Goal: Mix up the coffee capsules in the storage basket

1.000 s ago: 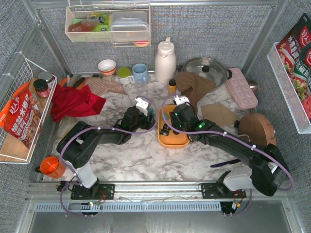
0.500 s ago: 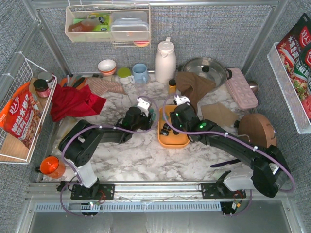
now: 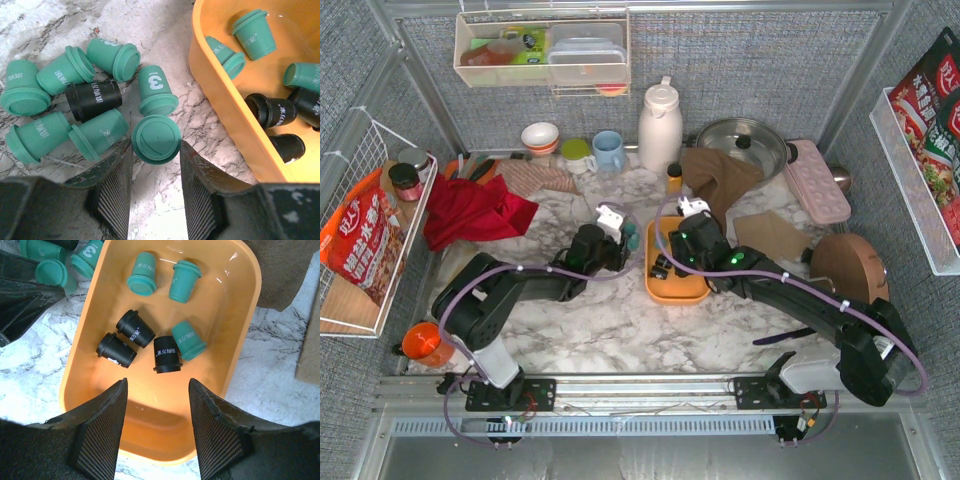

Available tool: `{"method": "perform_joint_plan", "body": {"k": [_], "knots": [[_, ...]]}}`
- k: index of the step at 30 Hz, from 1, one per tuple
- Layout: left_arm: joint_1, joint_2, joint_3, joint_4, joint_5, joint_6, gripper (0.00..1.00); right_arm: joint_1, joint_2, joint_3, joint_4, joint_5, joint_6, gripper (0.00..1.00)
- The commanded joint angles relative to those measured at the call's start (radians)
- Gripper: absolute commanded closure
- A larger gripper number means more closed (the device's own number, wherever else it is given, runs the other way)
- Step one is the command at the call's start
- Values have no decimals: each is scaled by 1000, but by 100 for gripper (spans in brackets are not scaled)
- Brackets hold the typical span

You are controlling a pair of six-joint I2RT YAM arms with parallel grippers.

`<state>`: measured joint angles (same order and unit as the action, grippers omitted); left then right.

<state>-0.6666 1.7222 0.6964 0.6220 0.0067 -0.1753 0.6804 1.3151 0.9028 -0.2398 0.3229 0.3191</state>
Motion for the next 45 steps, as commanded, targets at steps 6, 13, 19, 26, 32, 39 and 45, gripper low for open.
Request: {"method": "perform_joint_plan", "body": {"k": [6,13,19,26,32,39,45], "knots": [[-1,-110,-145,277,100,46,58,1,-15,30,-22,-35,19,44],[-1,-132,-416,887,306,142,58,4,-40,76,-28,-148,27,44],[-11,-115,-461,1062,476,177,59,9,-28,135,8,-306,50,44],[-33,-131,-461,1062,532,193,60,43,50,196,6,-430,60,39],[-39,-160,-470,1061,531,200,62,64,83,222,1,-459,52,31],[-45,-180,-477,1062,524,201,62,64,67,219,1,-483,47,26],[-54,-208,-484,1062,519,200,64,61,65,197,17,-505,53,25]]}}
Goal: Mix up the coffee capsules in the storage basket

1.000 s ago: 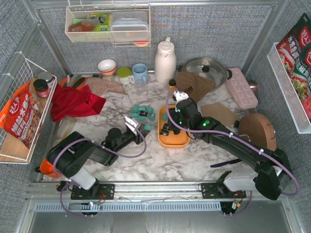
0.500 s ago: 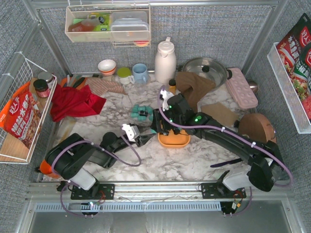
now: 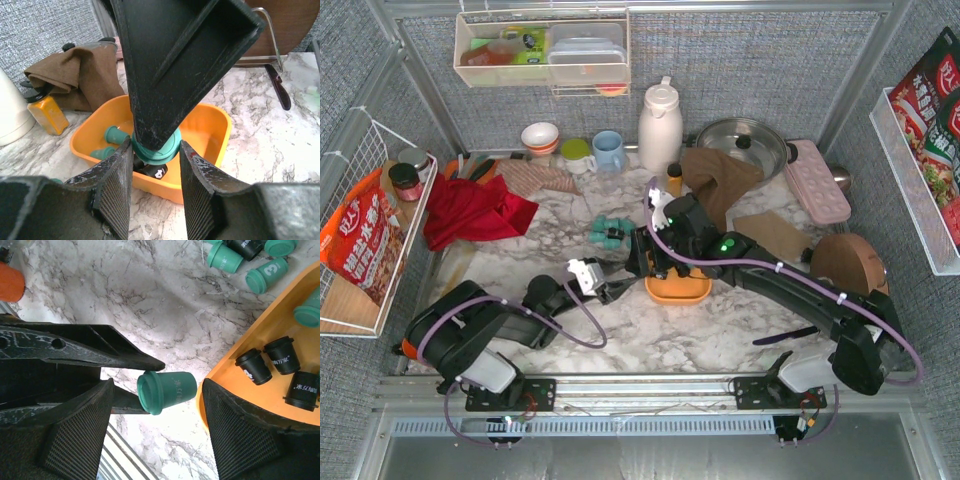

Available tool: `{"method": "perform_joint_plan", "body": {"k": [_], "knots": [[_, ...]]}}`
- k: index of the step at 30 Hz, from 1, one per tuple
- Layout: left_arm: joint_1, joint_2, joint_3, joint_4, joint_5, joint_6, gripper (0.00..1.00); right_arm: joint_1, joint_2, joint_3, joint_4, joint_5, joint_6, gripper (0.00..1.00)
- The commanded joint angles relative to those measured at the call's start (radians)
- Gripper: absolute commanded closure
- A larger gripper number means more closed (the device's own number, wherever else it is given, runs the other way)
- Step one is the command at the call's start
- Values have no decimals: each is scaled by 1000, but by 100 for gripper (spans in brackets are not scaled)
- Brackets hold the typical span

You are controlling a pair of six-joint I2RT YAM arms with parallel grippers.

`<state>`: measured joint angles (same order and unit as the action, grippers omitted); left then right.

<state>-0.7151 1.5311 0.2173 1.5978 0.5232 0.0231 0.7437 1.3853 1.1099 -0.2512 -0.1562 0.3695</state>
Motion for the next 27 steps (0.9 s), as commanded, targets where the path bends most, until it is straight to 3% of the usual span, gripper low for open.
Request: {"method": "perform_joint_plan", "body": {"k": [1,18,27], "knots": [[-8,-24,-6,86,1,2,64,-3,-7,-15,32,-27,5,24],[-26,-71,-24,85,-33,21,65,-19,-24,-98,170,-92,121,25],[-27,-68,-26,83,-53,32,65,-23,-35,-107,177,-83,141,36]]}}
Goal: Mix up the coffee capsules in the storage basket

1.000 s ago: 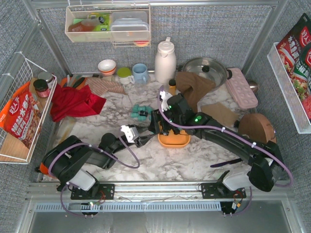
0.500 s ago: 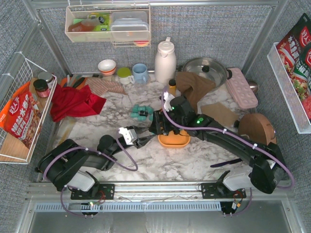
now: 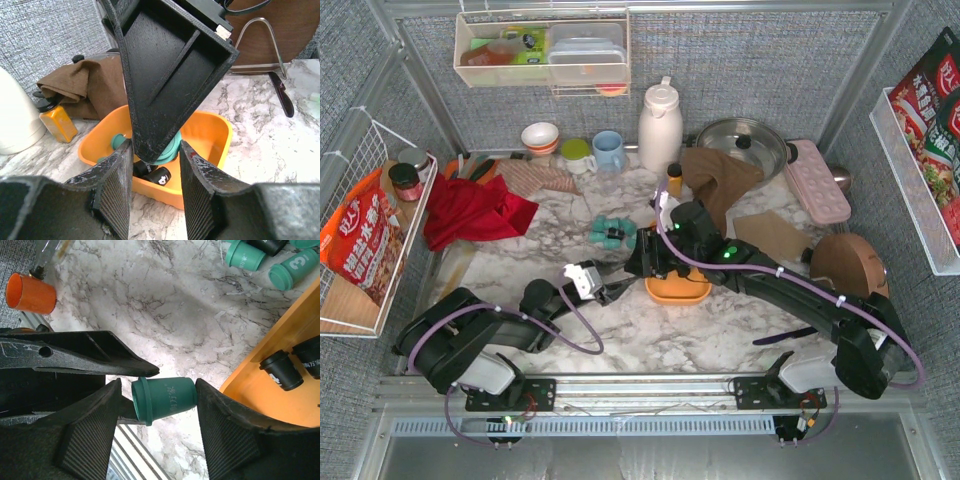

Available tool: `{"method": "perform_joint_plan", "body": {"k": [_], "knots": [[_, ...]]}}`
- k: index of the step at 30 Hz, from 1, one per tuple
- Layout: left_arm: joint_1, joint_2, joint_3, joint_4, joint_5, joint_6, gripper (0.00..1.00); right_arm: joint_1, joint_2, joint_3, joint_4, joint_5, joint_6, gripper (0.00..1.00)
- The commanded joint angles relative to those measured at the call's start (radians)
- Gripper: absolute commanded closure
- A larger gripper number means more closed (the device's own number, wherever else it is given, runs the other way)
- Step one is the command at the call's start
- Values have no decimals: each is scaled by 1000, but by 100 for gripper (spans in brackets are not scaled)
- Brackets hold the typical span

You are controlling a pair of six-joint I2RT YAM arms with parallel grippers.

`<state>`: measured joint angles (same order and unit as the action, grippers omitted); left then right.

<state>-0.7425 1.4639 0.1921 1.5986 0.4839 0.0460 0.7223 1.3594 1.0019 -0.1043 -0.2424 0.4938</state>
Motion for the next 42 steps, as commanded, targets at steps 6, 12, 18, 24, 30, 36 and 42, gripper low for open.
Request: {"method": "perform_joint_plan", "body": {"k": [6,12,18,24,30,36,42], "knots": [[0,4,0,81,-39,11,62,-13,-15,1,27,3,28,48],[0,5,-2,78,-61,6,40,-20,-19,2,28,6,31,54],[0,5,-4,77,-72,8,1,-28,-34,-32,12,61,5,55],[0,-3,-10,75,-144,-2,1,-35,-49,-28,-94,257,-96,56],[-1,-25,-15,49,-304,-19,1,-34,-37,-37,-200,499,-204,54],[1,-66,24,-115,-523,-76,1,-34,7,-32,-245,567,-231,44],[2,-91,127,-392,-686,-126,1,-34,53,-14,-261,559,-235,36]]}}
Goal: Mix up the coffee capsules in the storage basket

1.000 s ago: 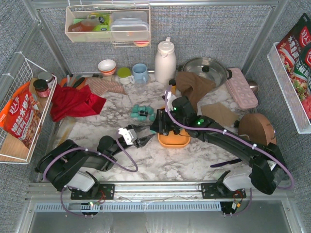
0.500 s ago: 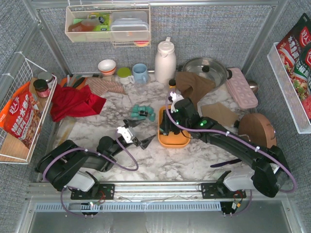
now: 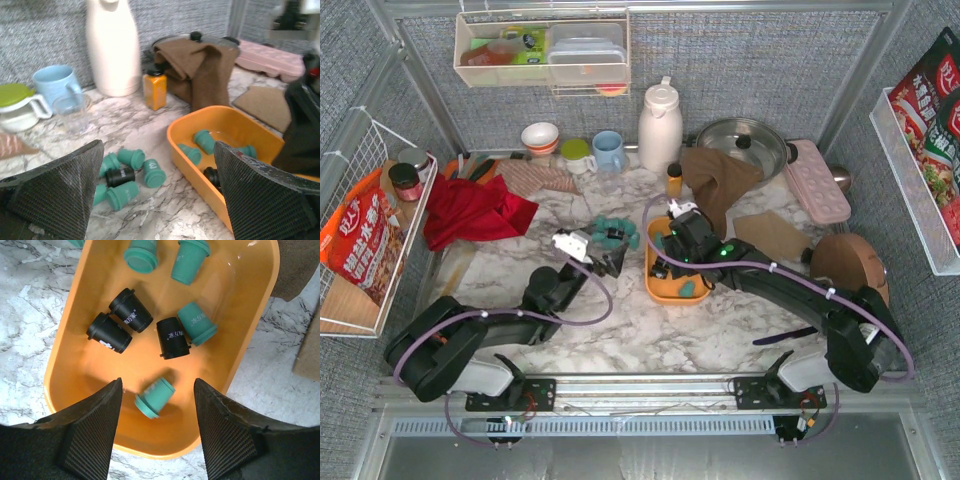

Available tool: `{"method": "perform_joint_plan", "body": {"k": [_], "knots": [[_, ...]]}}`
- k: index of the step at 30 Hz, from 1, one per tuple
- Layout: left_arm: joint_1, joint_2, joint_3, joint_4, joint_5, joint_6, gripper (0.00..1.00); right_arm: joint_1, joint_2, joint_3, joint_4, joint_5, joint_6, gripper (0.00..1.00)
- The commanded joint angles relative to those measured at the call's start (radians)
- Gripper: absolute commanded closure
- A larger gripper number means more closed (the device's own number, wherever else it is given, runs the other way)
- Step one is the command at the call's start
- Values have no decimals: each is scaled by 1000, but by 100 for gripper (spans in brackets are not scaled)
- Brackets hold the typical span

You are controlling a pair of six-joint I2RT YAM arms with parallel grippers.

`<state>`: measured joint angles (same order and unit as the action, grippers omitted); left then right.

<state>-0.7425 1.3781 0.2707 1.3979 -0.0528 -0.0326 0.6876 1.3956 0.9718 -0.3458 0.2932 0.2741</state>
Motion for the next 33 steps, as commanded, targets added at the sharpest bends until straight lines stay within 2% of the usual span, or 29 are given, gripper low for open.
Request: {"method": "perform_joint_plan", "body": {"k": [1,8,18,33], "knots": [[3,-1,65,-225,-165,-51,1,0,20,17,-22,21,-15,36],[22,95,226,-529,-280,-115,1,2,-12,18,-11,20,-14,33],[41,323,486,-840,-307,-251,1,1,-17,18,-3,8,-29,34],[60,402,569,-949,-297,-368,16,2,-23,18,-2,0,-32,34]]}}
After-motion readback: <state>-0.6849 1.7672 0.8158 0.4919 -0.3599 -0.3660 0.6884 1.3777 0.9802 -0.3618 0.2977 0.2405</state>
